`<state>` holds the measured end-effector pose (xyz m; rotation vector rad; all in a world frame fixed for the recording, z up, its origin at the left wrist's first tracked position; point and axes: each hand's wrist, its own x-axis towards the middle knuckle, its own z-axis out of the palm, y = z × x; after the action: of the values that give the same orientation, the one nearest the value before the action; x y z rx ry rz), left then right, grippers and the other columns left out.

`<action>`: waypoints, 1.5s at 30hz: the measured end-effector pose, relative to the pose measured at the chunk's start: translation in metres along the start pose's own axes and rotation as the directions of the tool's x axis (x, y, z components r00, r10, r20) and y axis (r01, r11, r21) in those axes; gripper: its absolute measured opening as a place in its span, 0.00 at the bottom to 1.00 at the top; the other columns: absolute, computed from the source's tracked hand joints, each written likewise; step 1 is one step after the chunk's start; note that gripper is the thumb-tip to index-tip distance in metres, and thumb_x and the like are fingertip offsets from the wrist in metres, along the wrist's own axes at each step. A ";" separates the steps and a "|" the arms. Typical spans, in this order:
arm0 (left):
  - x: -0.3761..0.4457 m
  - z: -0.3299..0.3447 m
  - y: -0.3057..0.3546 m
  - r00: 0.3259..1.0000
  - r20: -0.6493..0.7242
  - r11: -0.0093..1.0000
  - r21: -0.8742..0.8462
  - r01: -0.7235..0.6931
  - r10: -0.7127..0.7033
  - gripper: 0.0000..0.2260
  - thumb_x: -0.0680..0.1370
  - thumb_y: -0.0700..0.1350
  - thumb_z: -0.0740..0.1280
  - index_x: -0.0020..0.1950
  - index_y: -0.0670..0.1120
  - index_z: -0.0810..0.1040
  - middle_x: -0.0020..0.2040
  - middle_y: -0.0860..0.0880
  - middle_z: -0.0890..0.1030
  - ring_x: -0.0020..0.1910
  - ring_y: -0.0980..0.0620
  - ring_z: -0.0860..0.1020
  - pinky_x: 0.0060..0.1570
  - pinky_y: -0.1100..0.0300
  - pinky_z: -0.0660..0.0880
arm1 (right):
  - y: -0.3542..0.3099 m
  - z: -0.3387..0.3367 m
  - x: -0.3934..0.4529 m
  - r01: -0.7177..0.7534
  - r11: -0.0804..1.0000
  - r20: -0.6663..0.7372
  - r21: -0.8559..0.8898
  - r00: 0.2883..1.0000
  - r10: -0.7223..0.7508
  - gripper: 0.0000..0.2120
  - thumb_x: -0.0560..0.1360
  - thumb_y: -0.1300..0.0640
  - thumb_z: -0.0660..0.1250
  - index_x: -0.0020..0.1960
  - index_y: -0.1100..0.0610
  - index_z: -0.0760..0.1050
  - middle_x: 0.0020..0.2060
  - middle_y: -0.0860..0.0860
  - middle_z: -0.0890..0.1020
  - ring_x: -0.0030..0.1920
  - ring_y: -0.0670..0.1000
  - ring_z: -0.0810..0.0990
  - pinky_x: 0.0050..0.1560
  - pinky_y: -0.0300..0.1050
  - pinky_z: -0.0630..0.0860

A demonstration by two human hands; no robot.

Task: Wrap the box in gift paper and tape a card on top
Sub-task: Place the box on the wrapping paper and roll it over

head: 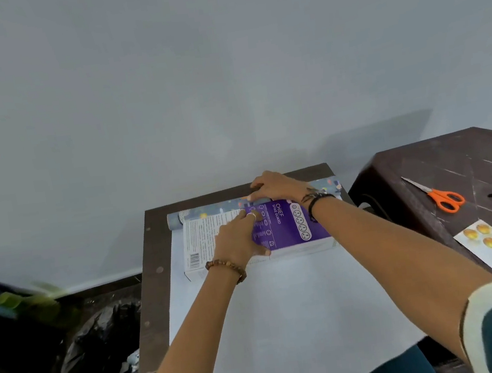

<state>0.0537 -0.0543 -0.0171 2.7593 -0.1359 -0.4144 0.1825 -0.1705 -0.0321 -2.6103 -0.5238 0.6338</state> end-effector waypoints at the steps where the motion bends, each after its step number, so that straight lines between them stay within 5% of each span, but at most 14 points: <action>1: 0.002 -0.001 0.001 1.000 0.012 1.000 -0.001 0.009 -0.009 0.30 0.72 0.51 0.72 0.70 0.47 0.63 0.67 0.48 0.71 0.65 0.49 0.71 0.64 0.57 0.67 | -0.001 -0.003 0.006 -0.015 1.000 0.046 0.021 0.999 0.014 0.29 0.74 0.45 0.67 0.69 0.59 0.66 0.63 0.56 0.74 0.60 0.55 0.75 0.56 0.43 0.69; 5: 0.004 -0.002 0.001 0.998 0.046 0.999 -0.015 0.039 -0.038 0.31 0.71 0.50 0.72 0.70 0.48 0.63 0.67 0.47 0.71 0.64 0.47 0.72 0.64 0.55 0.69 | 0.002 -0.013 0.027 -0.014 0.992 0.179 -0.129 0.983 0.037 0.38 0.70 0.42 0.69 0.73 0.53 0.58 0.70 0.56 0.64 0.67 0.57 0.69 0.64 0.51 0.67; 8: 0.004 -0.001 0.001 0.999 0.039 0.999 -0.023 0.033 -0.032 0.31 0.71 0.50 0.72 0.70 0.48 0.62 0.67 0.47 0.71 0.64 0.47 0.72 0.64 0.55 0.68 | 0.005 -0.013 0.033 0.119 0.964 0.021 -0.237 0.993 -0.117 0.36 0.68 0.47 0.73 0.71 0.53 0.61 0.67 0.55 0.68 0.65 0.55 0.69 0.62 0.51 0.68; 11: 0.004 -0.001 0.000 0.999 0.026 1.000 -0.007 0.026 -0.025 0.32 0.70 0.51 0.73 0.69 0.48 0.63 0.66 0.47 0.72 0.64 0.47 0.72 0.65 0.55 0.67 | 0.002 -0.002 0.031 0.294 0.860 -0.194 -0.418 0.896 -0.400 0.20 0.70 0.56 0.71 0.59 0.55 0.70 0.56 0.53 0.73 0.57 0.52 0.72 0.56 0.47 0.70; 14: 0.004 -0.002 0.000 0.999 0.024 1.000 -0.005 0.025 -0.025 0.32 0.70 0.51 0.73 0.69 0.48 0.63 0.66 0.48 0.72 0.64 0.48 0.72 0.64 0.55 0.67 | 0.003 0.009 0.028 0.385 0.752 -0.152 -0.536 0.832 -0.534 0.02 0.73 0.60 0.66 0.44 0.55 0.77 0.55 0.51 0.75 0.55 0.51 0.72 0.55 0.46 0.69; 17: 0.004 -0.003 0.001 0.999 0.034 0.999 0.002 0.038 -0.038 0.32 0.70 0.51 0.73 0.70 0.49 0.63 0.66 0.48 0.71 0.64 0.47 0.72 0.64 0.55 0.67 | 0.011 0.012 0.026 0.323 0.783 -0.228 -0.531 0.836 -0.499 0.10 0.77 0.54 0.61 0.51 0.53 0.81 0.62 0.50 0.73 0.62 0.50 0.69 0.61 0.47 0.64; 22: 0.004 -0.005 0.002 0.998 0.045 0.999 0.017 0.041 -0.042 0.32 0.71 0.52 0.72 0.70 0.48 0.62 0.67 0.47 0.72 0.64 0.47 0.72 0.64 0.56 0.68 | 0.014 0.011 0.028 0.197 0.829 -0.130 -0.523 0.943 -0.306 0.32 0.74 0.36 0.59 0.71 0.52 0.65 0.72 0.53 0.62 0.72 0.54 0.59 0.71 0.56 0.56; 26: 0.008 -0.008 0.001 0.997 0.065 0.999 0.022 0.050 -0.051 0.33 0.69 0.52 0.73 0.69 0.49 0.63 0.65 0.46 0.73 0.63 0.46 0.73 0.62 0.55 0.70 | 0.013 0.014 0.033 0.175 0.899 -0.226 -0.402 0.933 -0.282 0.38 0.68 0.38 0.69 0.71 0.54 0.62 0.70 0.54 0.64 0.70 0.55 0.62 0.70 0.56 0.56; 29: 0.011 -0.010 0.000 0.996 0.070 0.998 0.024 0.054 -0.056 0.32 0.69 0.52 0.74 0.68 0.48 0.64 0.64 0.46 0.74 0.62 0.46 0.73 0.61 0.56 0.70 | 0.010 0.019 0.035 0.270 0.841 -0.379 -0.470 0.798 -0.468 0.18 0.67 0.54 0.74 0.53 0.57 0.74 0.57 0.55 0.75 0.60 0.57 0.72 0.62 0.53 0.64; 31: 0.012 -0.011 0.000 0.997 0.066 0.999 0.025 0.047 -0.049 0.32 0.68 0.52 0.74 0.68 0.48 0.64 0.64 0.46 0.74 0.62 0.46 0.73 0.61 0.56 0.69 | 0.011 0.018 0.034 0.329 0.776 -0.356 -0.537 0.746 -0.563 0.02 0.69 0.61 0.70 0.41 0.57 0.78 0.55 0.54 0.77 0.58 0.56 0.73 0.61 0.53 0.64; 34: 0.011 -0.010 0.001 0.997 0.059 0.999 0.031 0.043 -0.045 0.32 0.68 0.52 0.75 0.68 0.48 0.65 0.63 0.46 0.74 0.61 0.46 0.73 0.62 0.55 0.69 | 0.015 0.019 0.032 0.306 0.779 -0.289 -0.548 0.804 -0.519 0.09 0.75 0.57 0.63 0.46 0.53 0.83 0.63 0.50 0.74 0.65 0.53 0.67 0.67 0.52 0.56; 38: 0.010 -0.008 0.000 0.997 0.054 0.998 0.042 0.050 -0.052 0.32 0.68 0.52 0.74 0.67 0.49 0.64 0.64 0.47 0.74 0.62 0.46 0.73 0.62 0.55 0.68 | 0.013 0.018 0.032 0.231 0.829 -0.237 -0.509 0.889 -0.393 0.20 0.78 0.44 0.57 0.61 0.54 0.77 0.68 0.51 0.68 0.69 0.52 0.61 0.70 0.56 0.51; 45: 0.012 -0.007 0.000 0.995 0.083 0.998 0.027 0.050 -0.052 0.32 0.69 0.52 0.74 0.68 0.48 0.63 0.66 0.47 0.73 0.63 0.46 0.72 0.64 0.54 0.68 | 0.016 0.017 0.041 0.230 0.917 -0.031 -0.326 0.967 -0.253 0.38 0.71 0.38 0.65 0.74 0.54 0.57 0.73 0.53 0.58 0.74 0.55 0.53 0.71 0.62 0.47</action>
<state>0.0673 -0.0542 -0.0139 2.7760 -0.0923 -0.5462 0.2124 -0.1612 -0.0677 -2.7870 -0.9817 0.3971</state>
